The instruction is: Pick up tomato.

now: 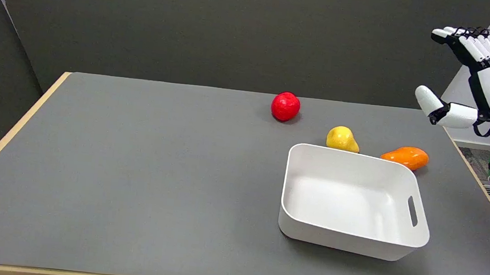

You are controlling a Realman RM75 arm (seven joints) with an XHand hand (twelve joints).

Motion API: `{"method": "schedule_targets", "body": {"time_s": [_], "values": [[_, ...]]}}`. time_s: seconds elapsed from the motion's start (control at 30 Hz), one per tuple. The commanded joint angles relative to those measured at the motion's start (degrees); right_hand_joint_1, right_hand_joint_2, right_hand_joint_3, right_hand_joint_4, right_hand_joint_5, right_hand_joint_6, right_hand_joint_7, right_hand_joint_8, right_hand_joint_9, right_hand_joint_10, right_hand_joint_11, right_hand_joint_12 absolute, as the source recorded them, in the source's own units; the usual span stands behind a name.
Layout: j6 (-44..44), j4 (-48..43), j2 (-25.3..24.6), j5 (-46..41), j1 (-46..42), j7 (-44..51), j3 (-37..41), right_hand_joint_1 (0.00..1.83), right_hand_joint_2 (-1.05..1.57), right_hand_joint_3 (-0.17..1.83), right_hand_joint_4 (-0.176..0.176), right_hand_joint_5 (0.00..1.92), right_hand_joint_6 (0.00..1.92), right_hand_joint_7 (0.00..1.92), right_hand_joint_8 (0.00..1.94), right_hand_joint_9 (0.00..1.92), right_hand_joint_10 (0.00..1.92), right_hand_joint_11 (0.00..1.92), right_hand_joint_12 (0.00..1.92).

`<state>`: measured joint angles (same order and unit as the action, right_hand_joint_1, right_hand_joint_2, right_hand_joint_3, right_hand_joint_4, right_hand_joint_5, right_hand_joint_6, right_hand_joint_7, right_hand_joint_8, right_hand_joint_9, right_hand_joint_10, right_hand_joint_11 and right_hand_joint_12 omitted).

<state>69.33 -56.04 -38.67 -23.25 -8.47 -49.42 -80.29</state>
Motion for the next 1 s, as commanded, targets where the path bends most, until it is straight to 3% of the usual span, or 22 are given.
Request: {"method": "schedule_targets", "body": {"time_s": [0.03, 0.33, 0.43, 0.53, 0.57, 0.6, 0.63, 0.87, 1.0], "values": [[-0.4, -0.5, 0.7, 3.3, 0.7, -0.6, 0.8, 0.36, 0.63, 0.88, 0.115, 0.22, 0.45, 0.27, 0.3, 0.14, 0.56, 0.04, 1.16], [-11.1, -8.2, 2.7, 16.9, 5.7, -0.6, -0.5, 0.36, 0.63, 0.88, 0.115, 0.22, 0.45, 0.27, 0.3, 0.14, 0.56, 0.04, 1.16], [-17.1, -8.3, 2.8, 21.4, 14.3, -1.8, -7.3, 0.35, 0.63, 0.89, 0.116, 0.21, 0.44, 0.27, 0.3, 0.14, 0.56, 0.05, 1.16], [-21.2, -5.2, 2.1, 21.6, 25.4, -8.8, -20.1, 0.31, 0.63, 0.9, 0.119, 0.2, 0.43, 0.25, 0.3, 0.15, 0.54, 0.06, 1.15], [-19.6, -11.3, 1.1, 18.0, 28.7, -15.1, -27.6, 0.28, 0.61, 0.95, 0.12, 0.19, 0.44, 0.24, 0.31, 0.14, 0.55, 0.07, 1.11], [-23.9, -0.8, 1.1, 22.2, 32.2, -10.7, -25.9, 0.26, 0.6, 1.0, 0.121, 0.17, 0.46, 0.23, 0.33, 0.13, 0.56, 0.08, 1.08], [-25.5, 1.4, 0.1, 22.8, 36.3, -11.4, -29.5, 0.25, 0.6, 1.01, 0.122, 0.17, 0.46, 0.22, 0.33, 0.13, 0.55, 0.08, 1.07], [-32.7, 7.9, -7.8, 39.3, 52.3, -17.0, -41.1, 0.22, 0.6, 1.02, 0.126, 0.16, 0.46, 0.2, 0.32, 0.12, 0.53, 0.07, 1.03], [-34.3, 9.5, -10.0, 40.4, 54.7, -19.7, -44.0, 0.21, 0.61, 0.97, 0.123, 0.15, 0.41, 0.2, 0.28, 0.12, 0.49, 0.03, 1.08]]}}
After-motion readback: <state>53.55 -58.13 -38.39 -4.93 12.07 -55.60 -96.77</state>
